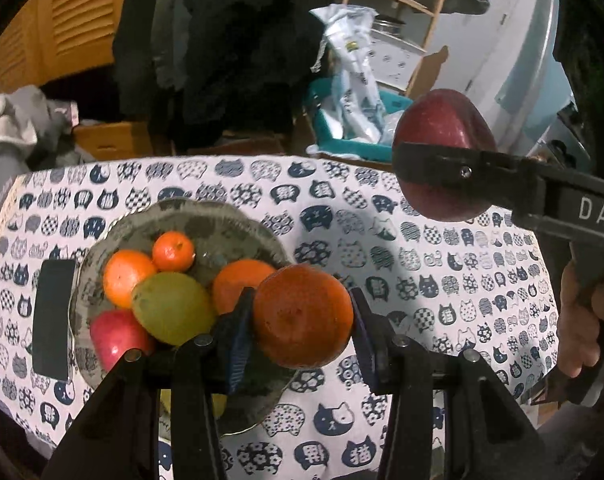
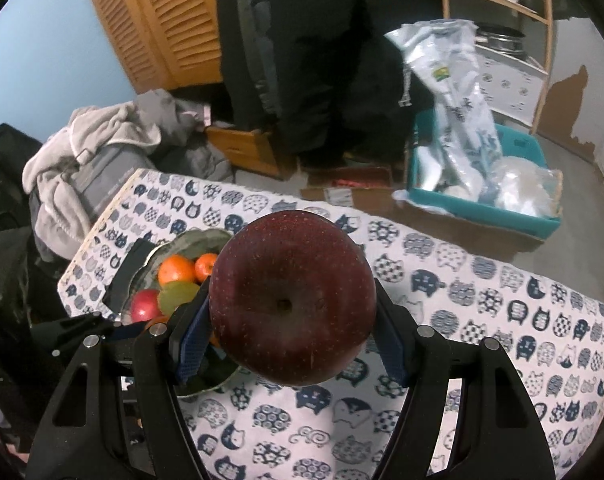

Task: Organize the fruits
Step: 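Lift and carry the apple in the right tool while the left tool carries the mandarin to the bowl, then open the left tool to drop the mandarin while the right tool drops the apple into the bowl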

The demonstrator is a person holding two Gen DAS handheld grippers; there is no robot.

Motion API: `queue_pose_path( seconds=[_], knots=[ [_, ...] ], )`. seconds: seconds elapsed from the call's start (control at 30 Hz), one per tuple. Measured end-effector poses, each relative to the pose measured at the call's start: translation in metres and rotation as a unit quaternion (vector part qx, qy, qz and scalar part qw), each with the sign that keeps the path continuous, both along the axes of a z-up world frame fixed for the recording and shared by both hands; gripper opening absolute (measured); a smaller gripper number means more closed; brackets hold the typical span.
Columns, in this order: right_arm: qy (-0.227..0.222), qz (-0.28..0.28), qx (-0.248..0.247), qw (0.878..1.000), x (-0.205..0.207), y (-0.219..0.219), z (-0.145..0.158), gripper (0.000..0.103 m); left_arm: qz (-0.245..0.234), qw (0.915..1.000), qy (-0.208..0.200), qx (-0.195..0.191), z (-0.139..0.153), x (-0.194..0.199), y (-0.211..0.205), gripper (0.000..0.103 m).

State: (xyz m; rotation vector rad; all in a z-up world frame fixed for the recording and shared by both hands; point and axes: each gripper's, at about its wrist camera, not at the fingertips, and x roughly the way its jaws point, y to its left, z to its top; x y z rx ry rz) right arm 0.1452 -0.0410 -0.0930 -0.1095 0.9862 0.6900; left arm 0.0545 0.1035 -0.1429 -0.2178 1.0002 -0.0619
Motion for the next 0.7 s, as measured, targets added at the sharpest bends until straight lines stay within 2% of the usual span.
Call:
queue_pose_path(
  seconds=[0.33,0.57,0.7],
  knots=[
    [0.02,0.022,-0.014,0.999,-0.001,0.033,-0.021,0.071,0.015,0.9989,0.041,-0.018,-0.03,0.0,0.018,0.046],
    [0.03,0.037,-0.022,0.999,-0.002,0.053,-0.034,0.071,0.034,0.995,0.081,-0.048,-0.053,0.005,0.033,0.046],
    [0.036,0.041,-0.024,0.998,0.0,0.064,-0.04,0.071,0.047,0.9933,0.089,-0.058,-0.056,0.007,0.043,0.046]
  ],
)
